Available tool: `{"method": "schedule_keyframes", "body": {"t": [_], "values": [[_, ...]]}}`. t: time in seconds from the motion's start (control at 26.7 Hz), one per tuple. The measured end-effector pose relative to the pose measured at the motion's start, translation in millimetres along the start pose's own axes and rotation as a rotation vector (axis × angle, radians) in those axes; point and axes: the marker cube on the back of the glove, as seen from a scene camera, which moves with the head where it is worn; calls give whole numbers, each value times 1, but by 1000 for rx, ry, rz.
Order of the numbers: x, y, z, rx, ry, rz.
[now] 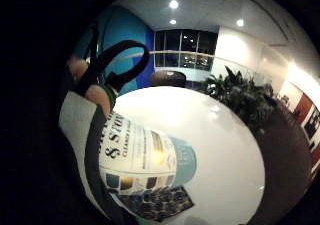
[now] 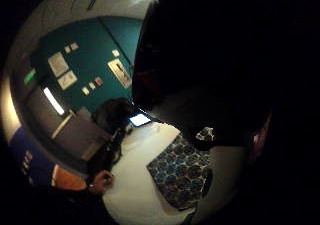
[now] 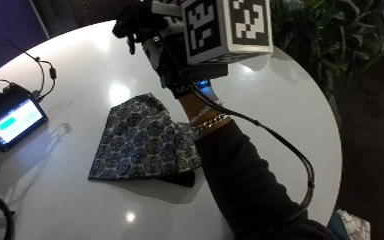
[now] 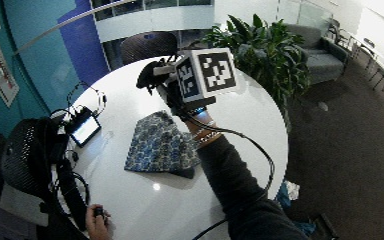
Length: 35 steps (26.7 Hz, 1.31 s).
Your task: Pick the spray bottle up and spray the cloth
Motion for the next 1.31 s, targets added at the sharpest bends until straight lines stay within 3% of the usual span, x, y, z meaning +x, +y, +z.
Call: {"method": "schedule_keyframes", "body": {"t": [0.26,0.38,1.31], "values": [[7,5,-1,-21,-410,404],[12,7,4,-37,-482,467],[-112,38,78,-239,-803,348]]}}
